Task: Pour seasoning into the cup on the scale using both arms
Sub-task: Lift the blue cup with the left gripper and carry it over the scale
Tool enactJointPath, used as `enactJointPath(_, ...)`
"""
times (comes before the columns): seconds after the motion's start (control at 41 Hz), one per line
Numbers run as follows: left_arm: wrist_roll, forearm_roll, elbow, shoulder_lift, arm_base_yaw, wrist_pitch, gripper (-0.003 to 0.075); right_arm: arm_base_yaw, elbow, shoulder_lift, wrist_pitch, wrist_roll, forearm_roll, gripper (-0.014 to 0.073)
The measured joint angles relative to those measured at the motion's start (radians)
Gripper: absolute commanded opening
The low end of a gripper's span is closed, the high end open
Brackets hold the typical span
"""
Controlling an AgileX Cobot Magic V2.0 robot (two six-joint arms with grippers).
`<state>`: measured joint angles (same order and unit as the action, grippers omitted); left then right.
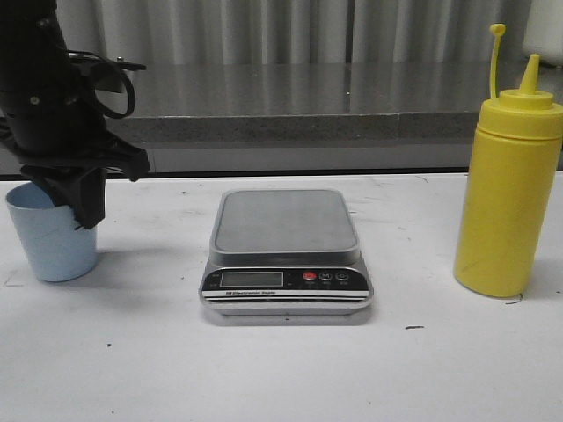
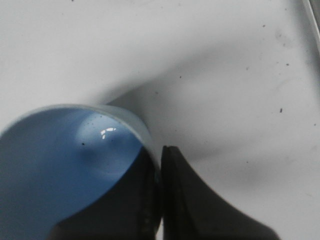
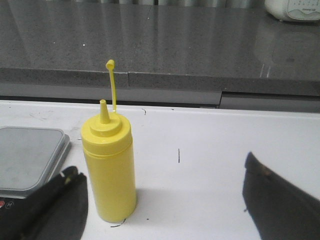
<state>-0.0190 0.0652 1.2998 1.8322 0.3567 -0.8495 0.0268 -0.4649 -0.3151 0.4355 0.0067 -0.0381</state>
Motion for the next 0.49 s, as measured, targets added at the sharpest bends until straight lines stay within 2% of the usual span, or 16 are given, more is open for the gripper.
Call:
enactJointPath(0.269, 0.007, 0.002, 0.224, 0.006, 0.039, -0.228, -0.0020, 0.000, 0.000, 0.000, 0.000, 0.000, 0.000, 0.0642)
enactJointPath(0.488, 0.007, 0.002, 0.407, 0.020, 0.153, -0.294, -0.0020, 0.000, 0.000, 0.000, 0.000, 0.000, 0.000, 0.0642)
